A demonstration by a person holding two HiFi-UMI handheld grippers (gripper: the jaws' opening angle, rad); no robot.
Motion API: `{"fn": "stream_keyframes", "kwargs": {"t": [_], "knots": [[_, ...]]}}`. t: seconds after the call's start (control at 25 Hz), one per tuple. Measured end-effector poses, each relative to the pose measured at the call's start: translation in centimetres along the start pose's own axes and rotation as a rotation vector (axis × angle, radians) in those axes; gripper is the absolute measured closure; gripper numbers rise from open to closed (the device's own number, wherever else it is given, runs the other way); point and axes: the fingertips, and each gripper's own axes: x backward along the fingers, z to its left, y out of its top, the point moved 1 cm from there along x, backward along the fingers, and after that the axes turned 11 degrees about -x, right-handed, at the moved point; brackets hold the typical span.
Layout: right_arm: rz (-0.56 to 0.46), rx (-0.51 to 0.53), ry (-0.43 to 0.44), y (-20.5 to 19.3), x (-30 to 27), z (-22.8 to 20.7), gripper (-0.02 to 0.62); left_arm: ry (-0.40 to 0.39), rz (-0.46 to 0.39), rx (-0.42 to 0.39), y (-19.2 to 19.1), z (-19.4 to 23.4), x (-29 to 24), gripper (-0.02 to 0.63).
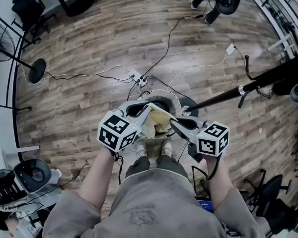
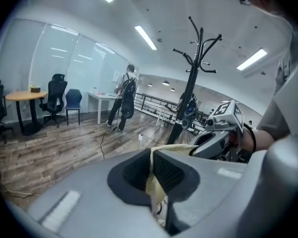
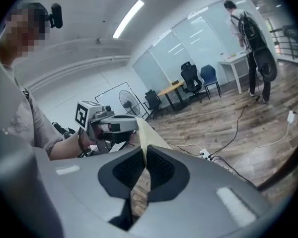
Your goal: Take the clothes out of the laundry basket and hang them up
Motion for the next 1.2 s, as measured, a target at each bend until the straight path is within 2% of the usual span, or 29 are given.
{"fn": "stream_keyframes", "kwargs": {"t": [0.28, 0.4, 0.64, 0.8, 0.96, 1.08, 1.2], "knots": [[-0.189, 0.132, -0.035, 5.8, 6.6, 5.6, 0.561, -0.024, -0.122, -0.146, 10.0, -2.9, 2.8, 0.603], [-0.260, 0.190, -0.061, 7.5, 9.4, 7.9, 0.561, -0.067, -0.187, -0.183, 13.7, -4.6, 3.7, 0.603], [-0.409, 0.206, -0.121, 8.9, 14.3, 10.2, 0.561, -0.171, -0.274, -0.291, 19.5, -7.8, 3.2, 0.603], [-0.472, 0.203, -0.165, 9.1, 16.8, 10.1, 0.561, -0.235, -0.303, -0.311, 21.5, -9.7, 1.7, 0.603], [-0.559, 0.175, -0.203, 10.9, 20.2, 9.6, 0.563, -0.301, -0.338, -0.313, 24.7, -11.1, -0.2, 0.603], [-0.634, 0.210, -0.253, 12.9, 23.3, 9.4, 0.562, -0.365, -0.394, -0.287, 28.1, -12.3, -1.4, 0.602], [-0.708, 0.265, -0.301, 14.9, 26.7, 9.8, 0.561, -0.383, -0.455, -0.321, 31.8, -13.8, -2.2, 0.603]]}}
